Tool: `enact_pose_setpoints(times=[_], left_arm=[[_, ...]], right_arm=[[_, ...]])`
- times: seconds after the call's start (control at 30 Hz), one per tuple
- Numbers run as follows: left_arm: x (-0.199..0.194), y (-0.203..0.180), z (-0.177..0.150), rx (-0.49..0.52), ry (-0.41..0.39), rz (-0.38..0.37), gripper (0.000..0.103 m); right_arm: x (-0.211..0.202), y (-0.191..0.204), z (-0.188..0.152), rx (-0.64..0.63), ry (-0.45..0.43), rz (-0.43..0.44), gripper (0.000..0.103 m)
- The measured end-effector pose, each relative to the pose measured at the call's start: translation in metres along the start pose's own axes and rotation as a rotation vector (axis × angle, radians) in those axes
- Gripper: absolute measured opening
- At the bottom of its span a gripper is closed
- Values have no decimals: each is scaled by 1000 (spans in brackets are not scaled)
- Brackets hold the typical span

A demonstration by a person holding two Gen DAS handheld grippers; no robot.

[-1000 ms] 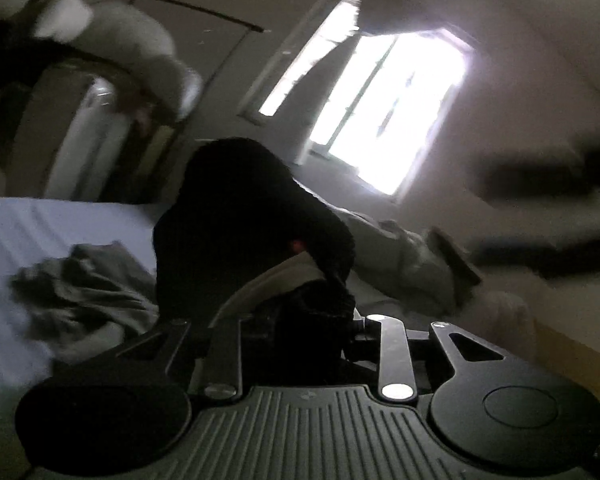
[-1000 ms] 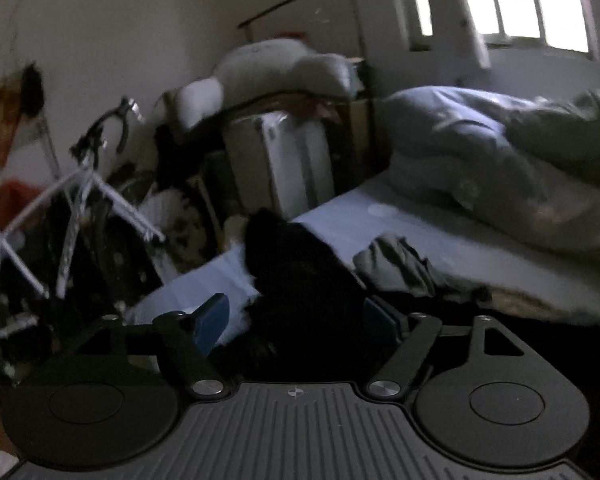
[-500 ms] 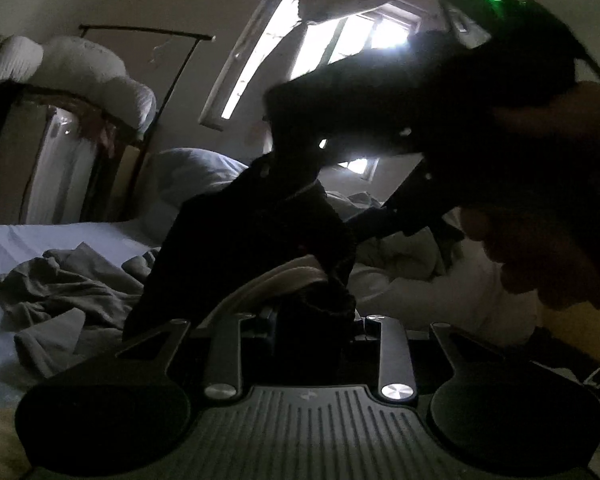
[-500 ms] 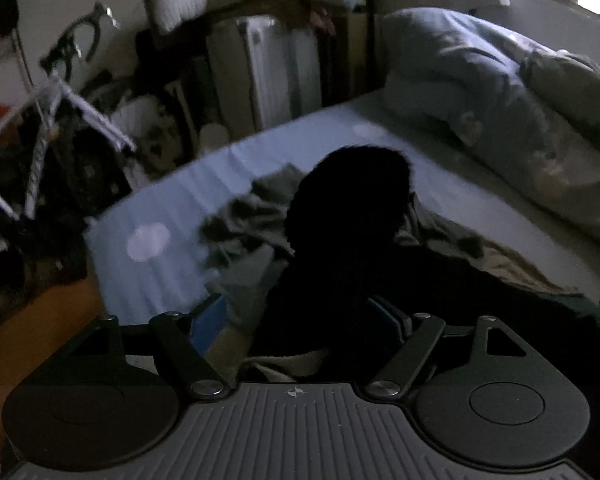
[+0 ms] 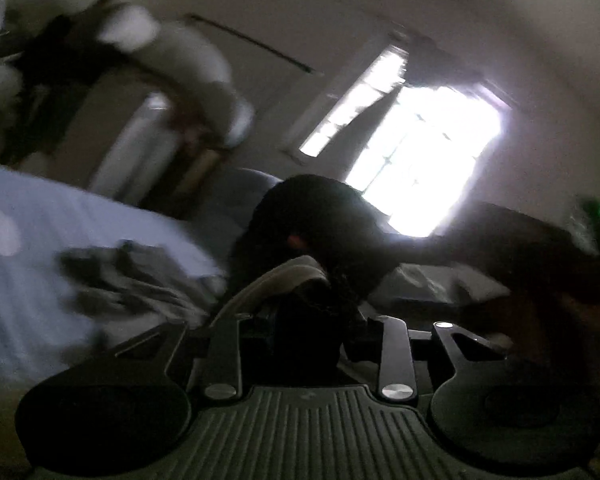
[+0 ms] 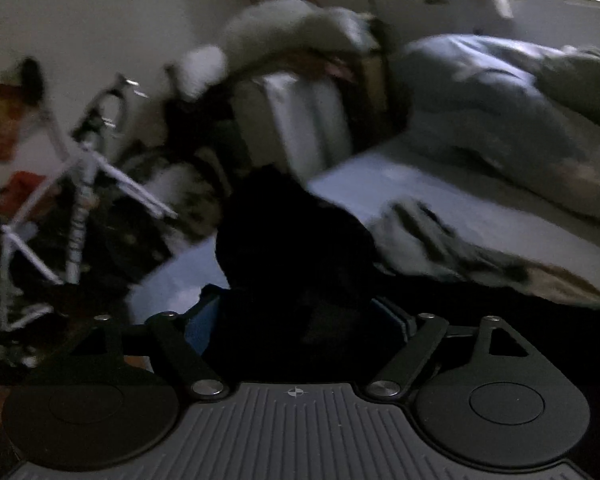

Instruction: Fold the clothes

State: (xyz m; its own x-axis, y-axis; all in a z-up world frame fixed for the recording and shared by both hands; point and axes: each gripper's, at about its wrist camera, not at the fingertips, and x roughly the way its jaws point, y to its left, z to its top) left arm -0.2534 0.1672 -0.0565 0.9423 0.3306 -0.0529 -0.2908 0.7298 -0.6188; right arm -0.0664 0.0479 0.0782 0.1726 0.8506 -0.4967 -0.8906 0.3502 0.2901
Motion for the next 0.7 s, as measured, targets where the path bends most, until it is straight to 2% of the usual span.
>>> enact_pose_setpoints(times=[0.1, 0.2, 0.23, 0.33, 0.37, 0.43, 0.47, 0.5, 0.57, 0.7], left_arm=[[-10, 50, 21, -99, 26, 93, 34], [-12, 108, 32, -198, 86, 204, 37], [-13, 125, 32, -223, 117, 244, 46], [-15, 170, 36, -282, 177, 339, 50], [-17, 176, 40, -276, 178, 328, 54], [-12, 183, 53, -252, 164, 285, 76], [-7, 185, 60, -242, 176, 244, 81], [1, 184, 66, -228, 195, 201, 83], [21, 179, 74, -181, 265, 134, 87], [68, 173, 72, -114, 434, 123, 87]], right_arm=[[-6, 17, -3, -48, -22, 20, 87], [-15, 17, -13, -35, -45, 17, 87], [-19, 15, -17, -21, -50, 11, 87], [-28, 3, -33, 7, -46, -38, 87], [-29, -3, -40, 12, -41, -68, 87], [-29, -17, -53, 13, -23, -135, 87], [-25, -23, -63, -7, 2, -180, 88], [-19, -28, -73, -35, 35, -228, 88], [-5, -35, -89, -51, 90, -260, 87], [28, -35, -109, -70, 149, -266, 87]])
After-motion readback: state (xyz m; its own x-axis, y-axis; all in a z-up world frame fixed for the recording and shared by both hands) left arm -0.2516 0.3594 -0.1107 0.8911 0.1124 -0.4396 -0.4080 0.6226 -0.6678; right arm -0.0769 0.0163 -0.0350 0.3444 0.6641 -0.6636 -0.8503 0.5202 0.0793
